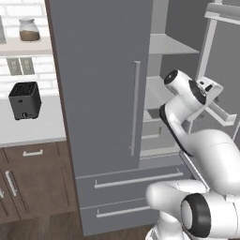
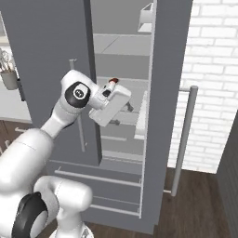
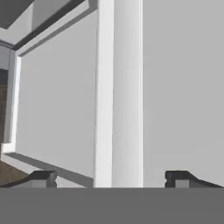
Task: Take the strawberry from the fridge and place it on top of the pancake, located on the dining counter.
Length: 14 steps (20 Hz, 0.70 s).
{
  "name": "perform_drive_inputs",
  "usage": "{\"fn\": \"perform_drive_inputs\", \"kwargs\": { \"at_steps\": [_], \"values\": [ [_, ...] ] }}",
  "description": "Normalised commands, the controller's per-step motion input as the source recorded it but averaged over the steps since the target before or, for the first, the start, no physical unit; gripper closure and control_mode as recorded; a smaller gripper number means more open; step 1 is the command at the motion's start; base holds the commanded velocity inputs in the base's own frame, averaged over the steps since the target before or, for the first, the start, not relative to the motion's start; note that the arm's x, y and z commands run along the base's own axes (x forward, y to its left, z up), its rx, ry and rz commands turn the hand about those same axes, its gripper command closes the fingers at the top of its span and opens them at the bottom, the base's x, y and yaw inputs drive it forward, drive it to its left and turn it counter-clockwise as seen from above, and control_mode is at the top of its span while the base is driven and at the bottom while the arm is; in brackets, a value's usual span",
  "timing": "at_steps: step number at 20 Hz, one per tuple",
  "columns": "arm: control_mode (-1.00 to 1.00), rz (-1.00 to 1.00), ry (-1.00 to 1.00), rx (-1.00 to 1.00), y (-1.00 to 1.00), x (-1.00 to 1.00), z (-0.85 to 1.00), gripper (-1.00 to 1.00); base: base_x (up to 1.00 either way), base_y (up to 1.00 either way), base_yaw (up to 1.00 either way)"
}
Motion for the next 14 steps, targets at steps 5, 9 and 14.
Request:
{"fn": "perform_drive_inputs", "kwargs": {
  "at_steps": [5,9,14],
  "values": [
    [-1.0,0.1,-0.01,0.24,0.97,-0.01,0.09,-1.0,0.0,0.0,0.0],
    [-1.0,0.15,-0.28,0.42,1.0,0.06,-0.24,-1.0,0.0,0.0,0.0],
    [-1.0,0.02,-0.35,0.33,1.0,0.17,0.0,-1.0,0.0,0.0,0.0]
  ]
}}
